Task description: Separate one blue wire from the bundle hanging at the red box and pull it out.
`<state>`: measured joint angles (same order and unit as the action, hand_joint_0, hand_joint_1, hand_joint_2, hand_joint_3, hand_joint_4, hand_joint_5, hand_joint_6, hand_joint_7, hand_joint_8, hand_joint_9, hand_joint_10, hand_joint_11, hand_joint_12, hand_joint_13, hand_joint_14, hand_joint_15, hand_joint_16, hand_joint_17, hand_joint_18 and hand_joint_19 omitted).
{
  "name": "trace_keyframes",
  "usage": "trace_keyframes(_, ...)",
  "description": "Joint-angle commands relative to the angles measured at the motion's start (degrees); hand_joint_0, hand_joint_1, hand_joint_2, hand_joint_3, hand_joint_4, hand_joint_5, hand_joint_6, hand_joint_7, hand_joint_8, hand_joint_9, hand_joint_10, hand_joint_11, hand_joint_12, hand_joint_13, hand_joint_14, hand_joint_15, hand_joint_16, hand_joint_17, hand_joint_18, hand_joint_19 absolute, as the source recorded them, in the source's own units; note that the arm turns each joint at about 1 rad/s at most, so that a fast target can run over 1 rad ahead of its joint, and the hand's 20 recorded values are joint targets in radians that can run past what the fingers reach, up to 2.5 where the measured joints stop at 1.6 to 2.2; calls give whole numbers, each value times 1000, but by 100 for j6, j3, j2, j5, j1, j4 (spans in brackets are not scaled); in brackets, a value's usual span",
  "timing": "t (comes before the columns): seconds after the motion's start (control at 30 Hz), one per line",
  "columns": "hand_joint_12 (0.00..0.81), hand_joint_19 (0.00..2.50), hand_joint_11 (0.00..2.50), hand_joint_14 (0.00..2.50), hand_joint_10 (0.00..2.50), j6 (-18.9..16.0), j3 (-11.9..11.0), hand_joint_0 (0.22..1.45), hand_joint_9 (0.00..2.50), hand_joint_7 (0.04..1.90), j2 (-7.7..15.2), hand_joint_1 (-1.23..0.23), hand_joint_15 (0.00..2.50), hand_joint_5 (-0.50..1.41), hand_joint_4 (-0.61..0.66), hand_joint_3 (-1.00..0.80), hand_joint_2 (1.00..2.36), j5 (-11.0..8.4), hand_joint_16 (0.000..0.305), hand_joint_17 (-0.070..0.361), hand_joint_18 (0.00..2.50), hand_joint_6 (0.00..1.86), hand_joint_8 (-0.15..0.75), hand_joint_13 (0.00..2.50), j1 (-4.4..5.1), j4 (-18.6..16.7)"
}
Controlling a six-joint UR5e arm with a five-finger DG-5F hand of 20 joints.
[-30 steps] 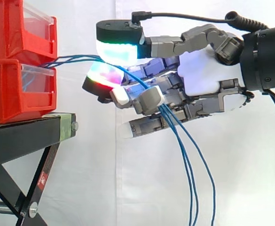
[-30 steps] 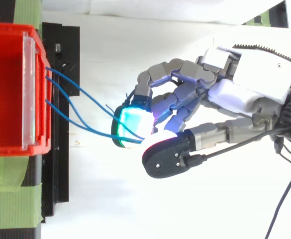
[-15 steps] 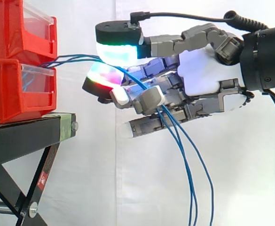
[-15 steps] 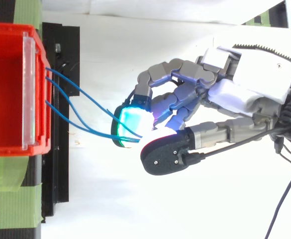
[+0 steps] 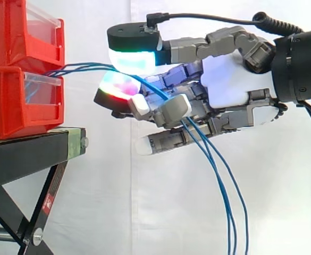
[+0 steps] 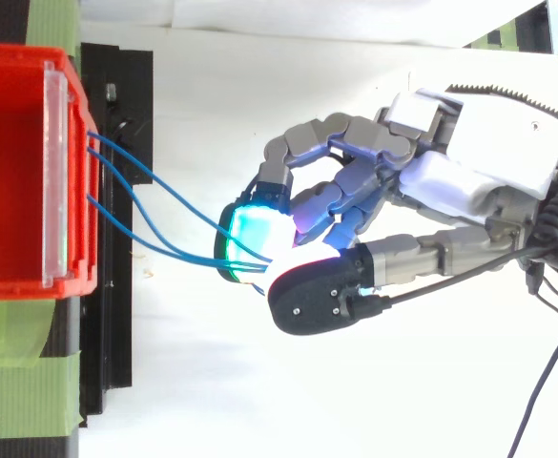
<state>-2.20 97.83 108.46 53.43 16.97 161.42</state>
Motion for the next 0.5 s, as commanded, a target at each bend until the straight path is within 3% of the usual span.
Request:
trace_keyframes(0.0,335,397,1076,14,21,0,-1,601,897,1089,0,-807,1460,-234,225,-291,1017,0,55,124,563,869,325,1337,0,3)
trace_keyframes(0.47,344,421,1064,11,20,0,8,551,924,1070,0,-708,1446,-231,247,-335,1014,0,58,130,573,865,344,1351,0,-5)
